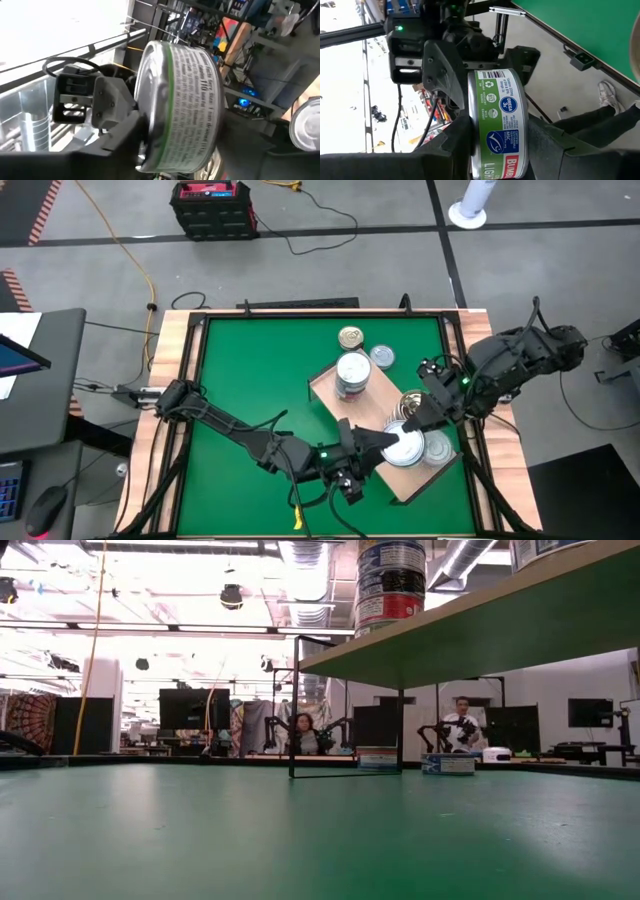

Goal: Stack canned seafood by type on shelf
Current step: Stack the light green tuna can on top of the other light green tuna cans on the shelf

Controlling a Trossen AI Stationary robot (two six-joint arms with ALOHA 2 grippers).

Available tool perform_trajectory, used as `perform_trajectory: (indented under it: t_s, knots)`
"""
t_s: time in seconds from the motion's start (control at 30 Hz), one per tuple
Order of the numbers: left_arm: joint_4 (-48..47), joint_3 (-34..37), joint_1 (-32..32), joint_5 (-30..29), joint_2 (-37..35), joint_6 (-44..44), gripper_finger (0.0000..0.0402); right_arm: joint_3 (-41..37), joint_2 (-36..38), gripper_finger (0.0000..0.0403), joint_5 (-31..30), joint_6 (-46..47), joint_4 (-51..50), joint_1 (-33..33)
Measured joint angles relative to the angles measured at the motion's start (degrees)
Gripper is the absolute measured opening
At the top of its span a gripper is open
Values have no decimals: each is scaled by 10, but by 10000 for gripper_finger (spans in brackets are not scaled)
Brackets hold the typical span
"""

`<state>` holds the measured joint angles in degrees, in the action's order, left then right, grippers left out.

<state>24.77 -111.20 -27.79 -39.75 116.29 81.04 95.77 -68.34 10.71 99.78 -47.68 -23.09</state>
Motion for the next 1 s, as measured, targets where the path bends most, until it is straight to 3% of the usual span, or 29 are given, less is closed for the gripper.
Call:
perform_trajectory:
  t_s: [0.17,0.63,0.83,1.0]
  knots:
    - [3,0,-1,-11,-1,17,140,0,0,183,12,-12,0,8]
    - [4,0,1,-28,-1,10,145,0,10,268,28,-144,20,59]
    - [21,0,4,-42,-1,32,140,0,22,276,57,-160,-3,90]
    - [24,2,2,-49,3,57,140,1,22,276,114,-128,-14,107]
